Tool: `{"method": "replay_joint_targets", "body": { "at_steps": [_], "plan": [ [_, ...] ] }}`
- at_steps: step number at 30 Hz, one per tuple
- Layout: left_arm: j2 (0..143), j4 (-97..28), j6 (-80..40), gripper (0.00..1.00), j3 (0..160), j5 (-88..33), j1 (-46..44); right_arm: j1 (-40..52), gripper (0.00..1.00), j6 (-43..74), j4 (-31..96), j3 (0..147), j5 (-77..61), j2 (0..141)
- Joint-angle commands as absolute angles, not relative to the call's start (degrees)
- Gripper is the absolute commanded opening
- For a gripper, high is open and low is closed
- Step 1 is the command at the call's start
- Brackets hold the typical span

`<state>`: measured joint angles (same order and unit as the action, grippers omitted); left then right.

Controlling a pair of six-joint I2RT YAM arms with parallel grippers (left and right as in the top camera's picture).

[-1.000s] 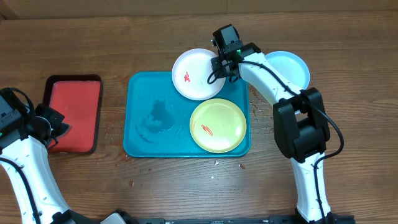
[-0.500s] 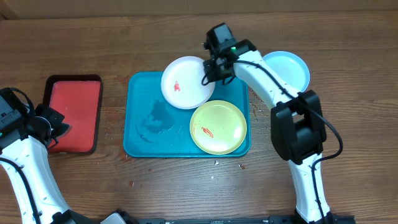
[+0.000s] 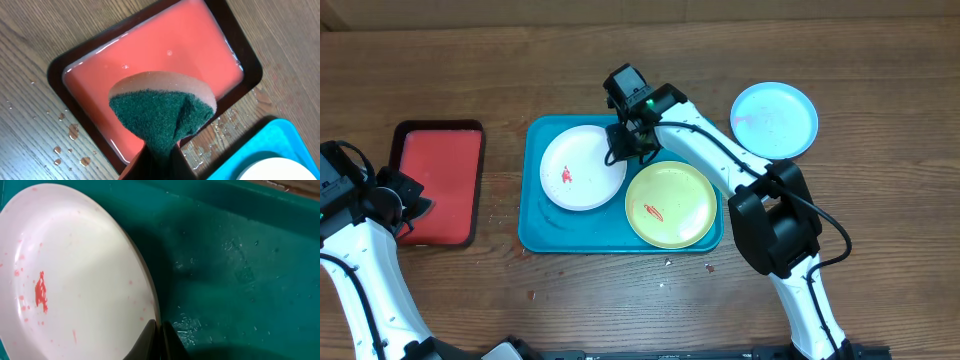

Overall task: Clean dirty plates on tray and stack at the side
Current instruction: 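Drag the white plate leftward across the teal tray with the right gripper, then bring the green sponge in the left gripper over the white plate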

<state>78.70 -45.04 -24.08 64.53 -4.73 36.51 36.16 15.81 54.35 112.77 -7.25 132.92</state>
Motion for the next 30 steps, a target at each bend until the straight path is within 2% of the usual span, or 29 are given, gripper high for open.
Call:
{"method": "replay_joint_targets", "body": {
  "at_steps": [1, 9, 10, 11, 12, 13, 15, 20, 25, 30],
  "plan": [
    [78.4, -44.7, -24.3, 0.04, 65.0, -8.2, 36.7, 36.8, 0.04, 18.9, 53.7, 110.3, -7.8, 132.8],
    [78.4, -44.2, -23.4, 0.04, 65.0, -15.4, 35.5, 36.8, 0.04, 20.2, 50.9, 104.2, -9.2, 132.8],
    [78.4, -43.9, -22.7, 0.04, 65.0, -16.4, 34.8, 36.8, 0.07, 20.1, 50.7, 104.2, -9.1, 132.8],
    [78.4, -43.6, -22.0, 0.04, 65.0, -16.6, 34.0, 36.8, 0.17, 19.7, 50.4, 104.2, -9.1, 132.8],
    [78.4, -43.5, -21.7, 0.04, 65.0, -16.5, 33.3, 36.8, 0.22, 19.7, 49.9, 104.2, -9.1, 132.8],
    [78.4, -43.3, -21.1, 0.04, 65.0, -16.5, 32.5, 36.8, 0.26, 19.5, 49.5, 104.2, -9.1, 132.8],
    [78.4, -43.2, -20.6, 0.04, 65.0, -16.5, 30.9, 36.8, 0.27, 19.5, 48.6, 104.2, -9.1, 132.8],
    [78.4, -43.1, -20.6, 0.04, 65.0, -16.5, 26.7, 36.8, 0.26, 19.5, 46.5, 103.6, -9.1, 132.8],
    [79.0, -43.0, -20.6, 0.04, 65.0, -16.5, 20.8, 36.8, 0.05, 19.6, 44.8, 101.6, -9.1, 132.8],
    [82.2, -42.2, -20.8, 0.04, 65.0, -16.4, 14.1, 36.9, 0.05, 19.7, 44.4, 101.3, -9.4, 132.8]
  ]
}}
